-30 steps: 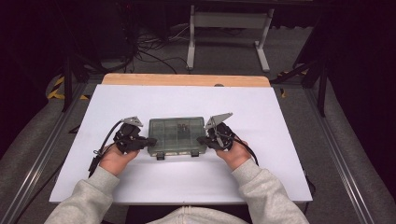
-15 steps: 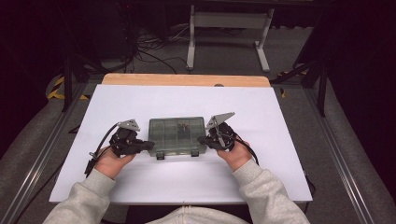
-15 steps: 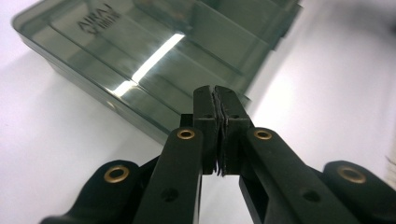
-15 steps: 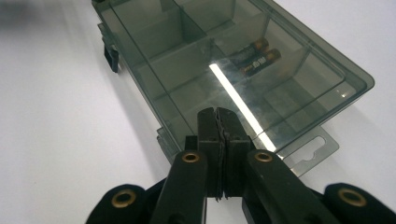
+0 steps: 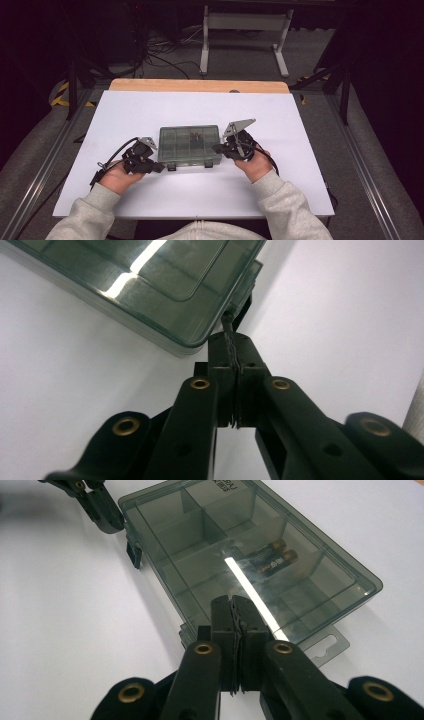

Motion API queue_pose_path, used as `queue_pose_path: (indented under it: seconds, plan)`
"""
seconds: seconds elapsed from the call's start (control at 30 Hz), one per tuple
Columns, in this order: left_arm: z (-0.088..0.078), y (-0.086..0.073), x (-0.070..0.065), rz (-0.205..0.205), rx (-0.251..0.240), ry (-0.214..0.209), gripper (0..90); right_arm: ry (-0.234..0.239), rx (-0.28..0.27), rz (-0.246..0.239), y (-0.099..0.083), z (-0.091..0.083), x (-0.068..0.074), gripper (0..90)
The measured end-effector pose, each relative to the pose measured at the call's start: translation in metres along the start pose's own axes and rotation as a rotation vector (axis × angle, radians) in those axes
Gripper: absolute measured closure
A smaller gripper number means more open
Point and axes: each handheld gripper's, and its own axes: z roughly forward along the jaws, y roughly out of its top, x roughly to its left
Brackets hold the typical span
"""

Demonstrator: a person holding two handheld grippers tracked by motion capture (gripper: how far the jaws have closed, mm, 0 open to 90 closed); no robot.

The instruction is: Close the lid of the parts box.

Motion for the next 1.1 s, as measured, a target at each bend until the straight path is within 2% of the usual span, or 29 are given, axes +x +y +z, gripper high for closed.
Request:
queue_pose_path:
  seconds: [0.07, 0.13, 0.3, 0.37, 0.47, 0.57, 0.73, 0.8, 0.83, 0.9, 1.0, 1.1]
  plan:
    - [0.001, 0.0, 0.002, -0.008, 0.008, 0.022, 88.3, 0.0, -0.002, 0.001, 0.0, 0.0, 0.0, 88.7]
    - [0.001, -0.001, 0.003, -0.02, 0.004, 0.016, 88.2, -0.001, 0.001, 0.0, 0.0, 0.0, 0.0, 88.7]
    - [0.0, -0.001, 0.005, -0.017, -0.004, 0.023, 87.6, 0.001, -0.003, 0.0, 0.0, 0.0, 0.0, 88.8]
    - [0.0, -0.002, 0.005, -0.025, -0.011, 0.01, 86.4, 0.0, -0.005, 0.001, 0.0, -0.001, 0.0, 88.7]
    - [-0.005, -0.003, 0.003, -0.009, -0.038, -0.02, 82.5, 0.005, -0.016, 0.0, 0.001, -0.003, 0.001, 87.3]
    - [-0.014, -0.004, -0.001, 0.01, -0.088, -0.039, 75.2, 0.007, -0.026, -0.003, 0.001, -0.007, 0.002, 81.9]
    - [-0.03, -0.009, -0.005, 0.021, -0.197, -0.05, 59.5, 0.001, -0.079, 0.005, 0.001, -0.019, 0.0, 66.6]
    - [-0.036, -0.012, -0.004, 0.016, -0.235, -0.052, 51.7, -0.005, -0.109, 0.01, 0.0, -0.026, 0.0, 56.0]
    - [-0.036, -0.012, -0.004, 0.016, -0.235, -0.052, 48.3, -0.005, -0.118, 0.012, -0.001, -0.029, 0.0, 52.7]
    - [-0.041, -0.018, -0.004, 0.008, -0.283, -0.052, 41.0, -0.024, -0.129, 0.007, -0.005, -0.034, 0.0, 44.6]
    - [-0.046, -0.023, -0.003, 0.011, -0.315, -0.031, 31.8, -0.041, -0.154, 0.014, -0.011, -0.043, 0.0, 35.1]
    - [-0.05, -0.03, -0.003, -0.004, -0.36, -0.014, 24.5, -0.056, -0.188, 0.019, -0.017, -0.05, 0.0, 24.5]
